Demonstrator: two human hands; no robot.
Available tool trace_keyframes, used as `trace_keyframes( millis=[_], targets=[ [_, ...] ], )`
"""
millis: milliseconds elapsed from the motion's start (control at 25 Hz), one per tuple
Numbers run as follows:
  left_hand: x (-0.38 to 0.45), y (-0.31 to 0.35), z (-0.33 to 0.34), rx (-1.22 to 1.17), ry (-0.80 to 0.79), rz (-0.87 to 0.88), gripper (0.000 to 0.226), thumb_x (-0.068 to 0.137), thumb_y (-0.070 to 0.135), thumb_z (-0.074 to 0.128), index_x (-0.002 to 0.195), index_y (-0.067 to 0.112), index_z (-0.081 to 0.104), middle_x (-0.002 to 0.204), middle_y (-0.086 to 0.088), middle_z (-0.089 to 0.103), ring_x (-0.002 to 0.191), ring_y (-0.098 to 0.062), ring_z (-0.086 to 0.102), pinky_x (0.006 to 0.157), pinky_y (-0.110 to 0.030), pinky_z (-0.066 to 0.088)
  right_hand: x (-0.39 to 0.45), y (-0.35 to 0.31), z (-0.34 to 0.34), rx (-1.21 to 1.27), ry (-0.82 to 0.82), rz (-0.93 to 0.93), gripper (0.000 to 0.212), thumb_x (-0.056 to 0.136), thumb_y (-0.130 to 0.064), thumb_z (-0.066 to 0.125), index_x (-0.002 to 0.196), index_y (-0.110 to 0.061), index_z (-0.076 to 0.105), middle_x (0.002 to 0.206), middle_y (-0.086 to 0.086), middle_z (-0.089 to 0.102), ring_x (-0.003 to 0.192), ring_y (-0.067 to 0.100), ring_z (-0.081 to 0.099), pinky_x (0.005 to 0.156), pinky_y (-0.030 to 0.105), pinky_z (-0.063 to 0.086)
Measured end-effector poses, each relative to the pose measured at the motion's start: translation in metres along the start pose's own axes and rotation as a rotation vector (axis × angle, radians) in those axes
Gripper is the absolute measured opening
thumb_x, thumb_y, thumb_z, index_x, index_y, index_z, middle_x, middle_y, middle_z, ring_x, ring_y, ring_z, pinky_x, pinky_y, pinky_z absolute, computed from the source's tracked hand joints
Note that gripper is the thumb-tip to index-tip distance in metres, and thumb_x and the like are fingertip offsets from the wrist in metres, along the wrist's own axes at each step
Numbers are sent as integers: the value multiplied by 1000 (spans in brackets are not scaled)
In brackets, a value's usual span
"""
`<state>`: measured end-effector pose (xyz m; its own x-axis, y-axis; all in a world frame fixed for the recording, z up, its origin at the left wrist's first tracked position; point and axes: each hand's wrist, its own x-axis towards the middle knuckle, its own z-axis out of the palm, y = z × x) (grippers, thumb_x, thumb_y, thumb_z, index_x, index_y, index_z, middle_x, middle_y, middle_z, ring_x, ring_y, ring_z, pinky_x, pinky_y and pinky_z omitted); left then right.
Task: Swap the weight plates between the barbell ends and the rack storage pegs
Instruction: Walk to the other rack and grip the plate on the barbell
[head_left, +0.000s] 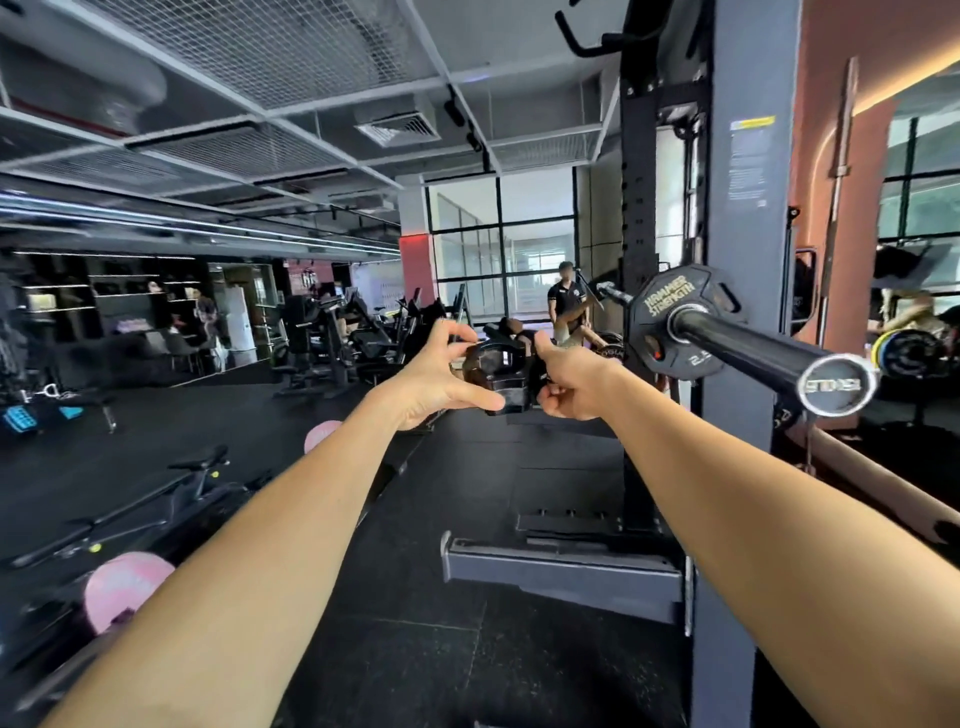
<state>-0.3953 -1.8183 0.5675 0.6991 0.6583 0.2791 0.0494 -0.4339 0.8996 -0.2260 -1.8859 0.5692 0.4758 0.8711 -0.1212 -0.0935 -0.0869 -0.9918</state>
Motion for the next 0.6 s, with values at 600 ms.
trace_keyframes(
  millis=[600],
  targets=[
    [155,-224,-11,171,7,-231,90,36,24,94,115,41,55,119,8,65,111,-16,63,99,-45,51,217,123,17,-240,81,78,33,96,-32,57,81,-3,53,66,9,52,46,20,48,43,30,46]
  ],
)
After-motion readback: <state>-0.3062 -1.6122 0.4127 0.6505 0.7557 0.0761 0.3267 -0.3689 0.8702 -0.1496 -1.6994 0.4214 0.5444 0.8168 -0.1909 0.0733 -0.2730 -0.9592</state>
